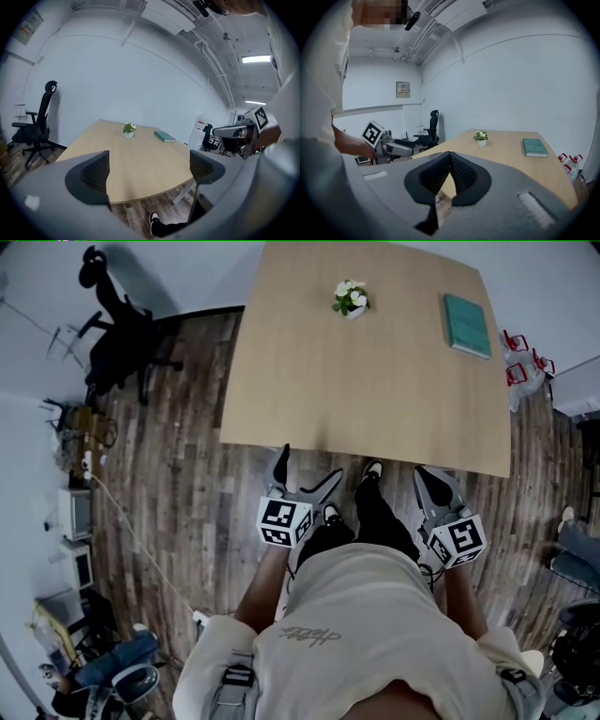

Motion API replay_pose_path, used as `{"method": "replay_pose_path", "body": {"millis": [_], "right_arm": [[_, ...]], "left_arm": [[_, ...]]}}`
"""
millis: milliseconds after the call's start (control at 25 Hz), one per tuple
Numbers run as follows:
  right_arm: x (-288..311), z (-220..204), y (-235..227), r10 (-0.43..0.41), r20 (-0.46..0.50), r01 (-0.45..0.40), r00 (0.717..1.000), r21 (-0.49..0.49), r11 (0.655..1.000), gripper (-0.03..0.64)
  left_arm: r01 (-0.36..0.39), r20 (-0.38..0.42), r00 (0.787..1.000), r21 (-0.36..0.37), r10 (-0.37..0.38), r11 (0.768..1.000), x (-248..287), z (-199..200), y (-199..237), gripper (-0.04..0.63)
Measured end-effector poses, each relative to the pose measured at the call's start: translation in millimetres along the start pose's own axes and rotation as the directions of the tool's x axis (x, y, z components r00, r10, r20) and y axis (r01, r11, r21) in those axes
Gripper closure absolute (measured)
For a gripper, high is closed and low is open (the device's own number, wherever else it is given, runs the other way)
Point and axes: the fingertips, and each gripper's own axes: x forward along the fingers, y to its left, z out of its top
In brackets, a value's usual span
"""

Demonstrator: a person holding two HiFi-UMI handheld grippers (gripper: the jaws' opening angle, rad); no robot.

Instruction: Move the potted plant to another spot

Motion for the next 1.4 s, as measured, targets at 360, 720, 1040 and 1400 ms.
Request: {"method": "replay_pose_path", "body": {"millis": [360, 720, 1040, 1400], "right_arm": [[72, 46, -38, 0.106, 0.082, -0.105, 0.991, -0.017, 0.994, 0.614], [122, 56, -125, 0.106, 0.120, -0.112, 0.987, 0.046, 0.993, 0.614], [155, 59, -172, 0.142, 0.122, -0.149, 0.982, 0.053, 0.987, 0.614], [170, 58, -206, 0.138, 0.118, -0.146, 0.983, 0.065, 0.987, 0.614]], "left_arm": [[-0.114, -0.037, 0.993, 0.007, 0.115, 0.993, 30, 30, 42, 0.069], [-0.110, -0.038, 0.993, 0.060, 0.112, 0.992, 114, 78, 32, 0.071], [-0.139, -0.051, 0.988, 0.103, 0.144, 0.985, 168, 111, 39, 0.075], [-0.156, -0.069, 0.984, 0.112, 0.164, 0.981, 193, 127, 52, 0.080]]}}
